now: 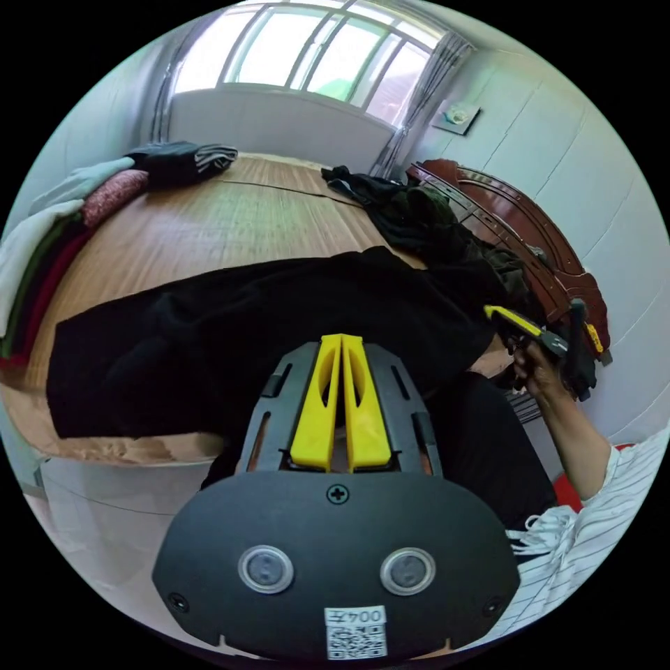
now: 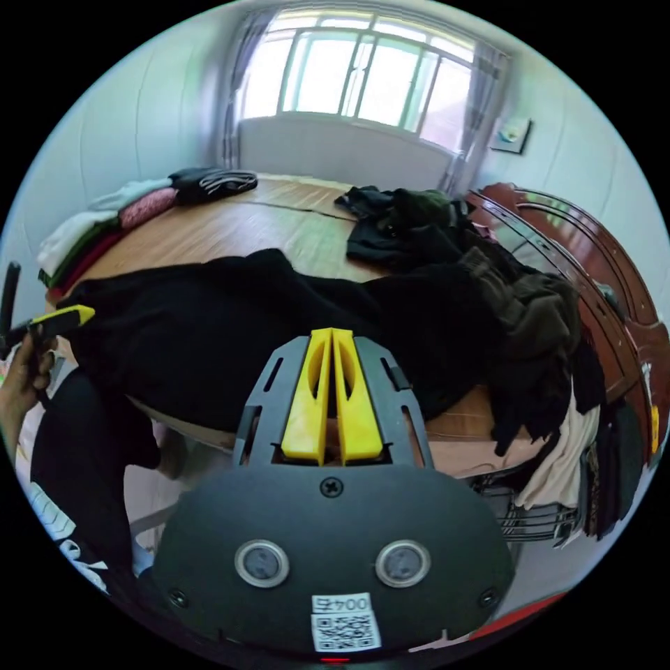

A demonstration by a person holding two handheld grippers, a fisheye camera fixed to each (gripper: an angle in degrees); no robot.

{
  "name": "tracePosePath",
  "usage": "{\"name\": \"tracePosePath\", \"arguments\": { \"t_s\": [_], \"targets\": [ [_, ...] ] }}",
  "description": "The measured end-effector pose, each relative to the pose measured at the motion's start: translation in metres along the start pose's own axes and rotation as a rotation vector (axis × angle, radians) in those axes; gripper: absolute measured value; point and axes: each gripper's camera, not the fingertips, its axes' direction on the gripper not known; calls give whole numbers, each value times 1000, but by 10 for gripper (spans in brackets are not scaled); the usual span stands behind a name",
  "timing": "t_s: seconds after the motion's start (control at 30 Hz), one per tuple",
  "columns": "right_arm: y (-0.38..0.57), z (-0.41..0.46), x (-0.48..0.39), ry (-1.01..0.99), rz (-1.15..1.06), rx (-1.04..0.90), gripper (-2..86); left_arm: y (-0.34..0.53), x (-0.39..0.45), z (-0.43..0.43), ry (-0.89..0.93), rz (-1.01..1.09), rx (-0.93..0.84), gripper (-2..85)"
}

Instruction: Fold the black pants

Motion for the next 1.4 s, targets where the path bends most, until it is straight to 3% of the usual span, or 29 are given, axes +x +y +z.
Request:
{"name": "tracePosePath", "arguments": {
  "t_s": [0.1,0.17,0.33,0.5,0.63,1.07,1.4],
  "targets": [
    [-26,39,-66,1,-101,-102,-7,37,-8,-27,-54,-36,27,5],
    [-42,84,-113,6,-240,-317,-7,63,-24,-32,-83,-104,30,4],
    [-71,103,-165,142,-318,-334,-7,77,-44,-33,-130,-275,76,2],
    [-102,110,-156,32,-180,-342,-7,35,-66,-36,-338,-337,172,1],
    [-121,121,-153,-22,-138,-351,-6,-4,-116,24,-354,-445,13,1],
    [-177,174,-120,-222,-37,-473,-9,-55,-59,108,-538,-113,-183,1],
    [-216,221,-109,-292,-95,-735,-8,-82,-80,110,-419,-197,-235,1]
  ]
}}
